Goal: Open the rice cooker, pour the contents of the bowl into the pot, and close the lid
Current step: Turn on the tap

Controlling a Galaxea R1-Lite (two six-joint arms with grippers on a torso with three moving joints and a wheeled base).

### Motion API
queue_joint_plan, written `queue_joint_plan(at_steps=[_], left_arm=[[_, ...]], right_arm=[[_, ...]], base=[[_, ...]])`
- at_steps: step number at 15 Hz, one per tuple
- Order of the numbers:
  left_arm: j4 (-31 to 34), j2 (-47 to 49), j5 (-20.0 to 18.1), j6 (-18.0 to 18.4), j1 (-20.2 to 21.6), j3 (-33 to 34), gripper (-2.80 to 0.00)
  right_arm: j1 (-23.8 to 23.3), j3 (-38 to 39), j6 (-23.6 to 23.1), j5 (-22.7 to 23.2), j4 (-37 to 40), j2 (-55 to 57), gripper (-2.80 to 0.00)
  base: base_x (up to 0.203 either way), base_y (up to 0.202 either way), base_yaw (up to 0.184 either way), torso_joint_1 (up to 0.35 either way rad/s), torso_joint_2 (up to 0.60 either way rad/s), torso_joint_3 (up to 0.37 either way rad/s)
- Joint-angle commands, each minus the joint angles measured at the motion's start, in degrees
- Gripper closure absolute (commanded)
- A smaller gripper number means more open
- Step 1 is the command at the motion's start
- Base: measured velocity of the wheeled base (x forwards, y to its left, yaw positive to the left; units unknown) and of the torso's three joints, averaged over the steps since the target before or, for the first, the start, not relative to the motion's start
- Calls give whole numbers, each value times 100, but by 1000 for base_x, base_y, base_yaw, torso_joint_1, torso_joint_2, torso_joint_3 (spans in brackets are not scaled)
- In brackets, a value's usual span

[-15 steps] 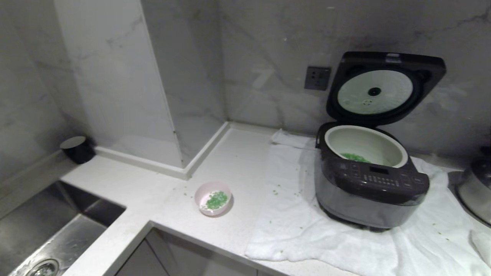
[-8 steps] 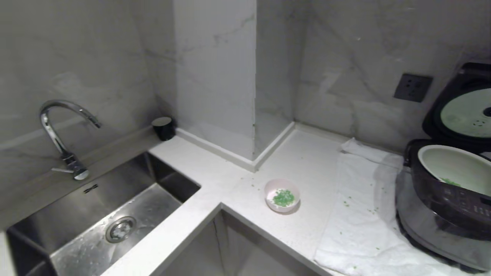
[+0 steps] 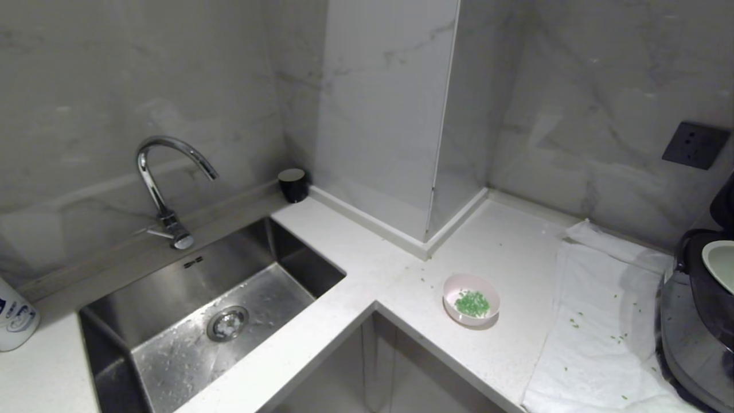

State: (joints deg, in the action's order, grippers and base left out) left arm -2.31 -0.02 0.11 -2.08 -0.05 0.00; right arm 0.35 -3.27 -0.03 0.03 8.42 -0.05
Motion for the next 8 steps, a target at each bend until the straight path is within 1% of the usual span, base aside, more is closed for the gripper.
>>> queue_joint_plan(at_steps=[1,8], left_arm=[[-7,2,7,-2,5,88,0],[-7,2,-2,-2,5,88,0]], right_arm=[[9,2,3,-12,1,5,0],[9,2,12,-12,1,5,0]], base=[[0,0,0,0,0,0],[0,0,0,0,0,0]])
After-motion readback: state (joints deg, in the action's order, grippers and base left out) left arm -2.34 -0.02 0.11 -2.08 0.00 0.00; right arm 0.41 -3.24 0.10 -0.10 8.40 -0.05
